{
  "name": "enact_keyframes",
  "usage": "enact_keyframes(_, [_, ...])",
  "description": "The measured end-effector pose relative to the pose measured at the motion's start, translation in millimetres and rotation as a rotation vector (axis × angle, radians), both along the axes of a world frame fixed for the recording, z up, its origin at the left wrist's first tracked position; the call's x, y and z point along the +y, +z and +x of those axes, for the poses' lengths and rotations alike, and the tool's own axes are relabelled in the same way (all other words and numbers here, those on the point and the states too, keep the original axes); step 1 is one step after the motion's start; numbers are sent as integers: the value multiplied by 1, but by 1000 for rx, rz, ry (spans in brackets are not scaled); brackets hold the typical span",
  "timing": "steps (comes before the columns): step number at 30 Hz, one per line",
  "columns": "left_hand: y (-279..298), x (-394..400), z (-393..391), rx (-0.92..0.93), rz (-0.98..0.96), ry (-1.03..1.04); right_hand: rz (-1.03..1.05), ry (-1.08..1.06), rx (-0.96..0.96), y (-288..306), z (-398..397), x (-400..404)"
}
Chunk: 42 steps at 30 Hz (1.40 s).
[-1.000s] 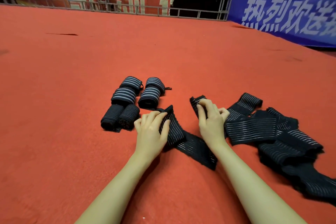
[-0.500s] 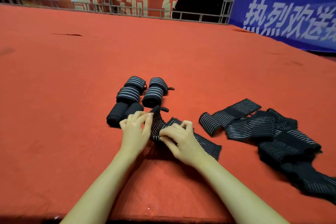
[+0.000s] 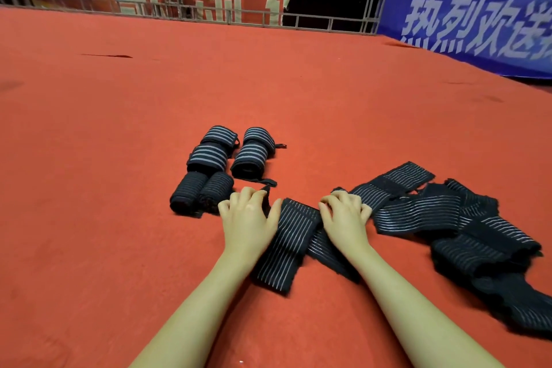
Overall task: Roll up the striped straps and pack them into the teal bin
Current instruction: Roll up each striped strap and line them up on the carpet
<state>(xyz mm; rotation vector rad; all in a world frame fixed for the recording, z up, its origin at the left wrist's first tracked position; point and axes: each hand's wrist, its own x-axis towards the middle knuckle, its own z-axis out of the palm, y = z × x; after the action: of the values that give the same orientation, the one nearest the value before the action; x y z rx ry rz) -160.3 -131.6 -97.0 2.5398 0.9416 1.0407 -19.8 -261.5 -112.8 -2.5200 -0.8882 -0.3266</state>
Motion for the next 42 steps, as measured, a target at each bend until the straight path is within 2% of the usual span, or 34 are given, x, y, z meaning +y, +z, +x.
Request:
enact_keyframes(3, [0, -3, 14, 177, -38, 51, -47, -4, 5, -6, 6, 6])
enact_keyframes(6, [-15, -4, 20, 189, -8, -13, -162, 38, 62, -14, 9, 5])
enact_keyframes(8, [-29, -5, 18, 160, 29, -68, -158, 95, 87, -17, 11, 5])
enact_keyframes(11, [-39, -6, 13, 36, 42, -113, -31, 131, 133, -17, 14, 4])
enact_keyframes(16, [-42, -6, 11, -102, 84, -141, 342, 184, 256, -14, 8, -5])
enact_keyframes(22, [-46, -8, 9, -196, 109, -155, 407, 189, 374, -11, 1, 1])
enact_keyframes(26, [-33, 0, 10, -349, 2, -215, 541, 171, 409, 0, -10, 6])
enact_keyframes(30, [-5, 3, 17, -401, -5, -244, 739, 177, 366, 14, -18, 14])
enact_keyframes(35, [22, 6, 40, -460, -94, -164, 907, 116, 248, 42, -10, 31])
enact_keyframes(38, [30, 4, 55, -485, -123, -164, 925, 108, 260, 45, -7, 40])
enact_keyframes(42, [20, -1, 70, -532, -209, -210, 924, 124, 369, 33, 1, 46])
